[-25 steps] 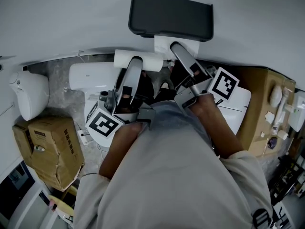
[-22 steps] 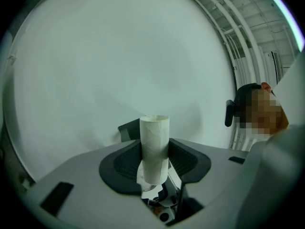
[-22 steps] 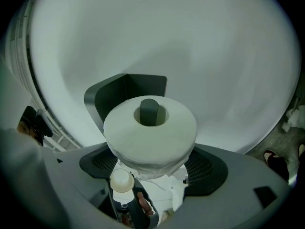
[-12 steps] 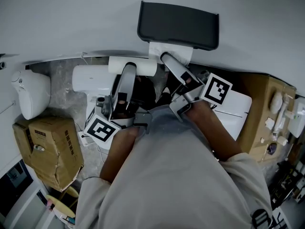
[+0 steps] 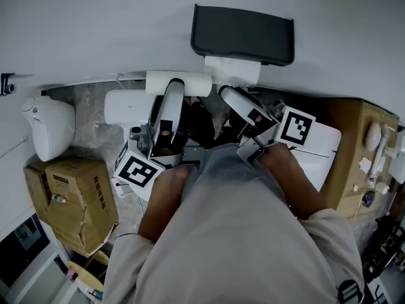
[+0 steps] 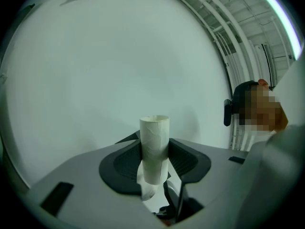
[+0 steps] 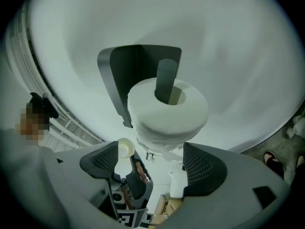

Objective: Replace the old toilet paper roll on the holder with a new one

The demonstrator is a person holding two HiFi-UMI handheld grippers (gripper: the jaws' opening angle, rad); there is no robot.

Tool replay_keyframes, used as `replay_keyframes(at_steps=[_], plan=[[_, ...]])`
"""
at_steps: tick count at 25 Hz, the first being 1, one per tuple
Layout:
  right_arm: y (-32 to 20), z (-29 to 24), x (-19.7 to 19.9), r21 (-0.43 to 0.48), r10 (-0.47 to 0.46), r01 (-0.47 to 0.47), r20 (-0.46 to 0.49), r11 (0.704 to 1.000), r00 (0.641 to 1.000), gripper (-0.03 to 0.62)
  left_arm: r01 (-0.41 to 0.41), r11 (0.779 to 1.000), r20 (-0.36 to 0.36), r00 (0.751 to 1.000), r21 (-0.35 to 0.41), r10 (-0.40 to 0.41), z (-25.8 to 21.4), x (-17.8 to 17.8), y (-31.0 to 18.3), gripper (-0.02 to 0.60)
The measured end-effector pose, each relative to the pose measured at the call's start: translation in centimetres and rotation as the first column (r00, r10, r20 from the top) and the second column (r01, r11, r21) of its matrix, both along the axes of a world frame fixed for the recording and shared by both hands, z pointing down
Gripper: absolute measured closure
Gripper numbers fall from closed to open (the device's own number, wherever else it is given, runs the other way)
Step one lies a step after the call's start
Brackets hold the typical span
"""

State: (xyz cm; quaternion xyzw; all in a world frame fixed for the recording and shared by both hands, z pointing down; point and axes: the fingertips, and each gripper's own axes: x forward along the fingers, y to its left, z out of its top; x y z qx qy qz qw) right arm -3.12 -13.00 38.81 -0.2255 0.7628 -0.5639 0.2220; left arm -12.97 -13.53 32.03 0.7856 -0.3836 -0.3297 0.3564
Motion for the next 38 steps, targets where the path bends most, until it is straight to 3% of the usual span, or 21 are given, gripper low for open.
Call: replay_keyframes(at_steps=[7, 9, 13, 14, 23, 31, 35, 38], plan=[[1.2, -0.2, -0.9, 0.021, -0.041, 0.041, -0.019, 0.999, 0.999, 0.166, -0.017, 0.997, 0.03, 0.999, 0.073, 0.015, -3.2, -0.2, -1.0, 0.407], [1.7, -0.4, -0.8, 0.028, -0.048, 0.048, -0.015, 0.998, 0.999, 0.217, -0.024, 0.996, 0.054, 0.998, 0.09, 0.019, -4.1, -0.1, -1.2, 0.407], [3.0, -0.8, 0.3, 0.073, -0.053, 0.054, -0.02, 0.996, 0.998, 0.497, -0.044, 0.991, 0.104, 0.994, 0.124, 0.031, -5.4, 1.1, -1.3, 0.407], [3.2, -0.9, 0.5, 0.095, -0.054, 0.057, -0.03, 0.994, 0.998, 0.525, -0.056, 0.989, 0.112, 0.993, 0.135, 0.041, -5.8, 1.6, -1.4, 0.407], [3.6, -2.0, 0.7, 0.169, -0.071, 0.081, -0.062, 0.982, 0.996, 0.579, -0.13, 0.976, 0.291, 0.954, 0.172, 0.076, -8.2, 3.5, -4.8, 0.407], [3.7, -2.4, 0.7, 0.205, -0.08, 0.096, -0.082, 0.974, 0.993, 0.579, -0.188, 0.969, 0.484, 0.871, 0.161, 0.088, -8.7, 5.4, -7.0, 0.407], [3.6, -2.7, 0.8, 0.22, -0.069, 0.088, -0.094, 0.972, 0.993, 0.579, -0.216, 0.96, 0.588, 0.805, 0.18, 0.071, -9.4, 6.2, -7.5, 0.407], [3.6, -2.9, 1.0, 0.227, -0.061, 0.083, -0.101, 0.97, 0.993, 0.579, -0.229, 0.955, 0.668, 0.743, 0.187, 0.047, -9.3, 6.8, -7.8, 0.407]])
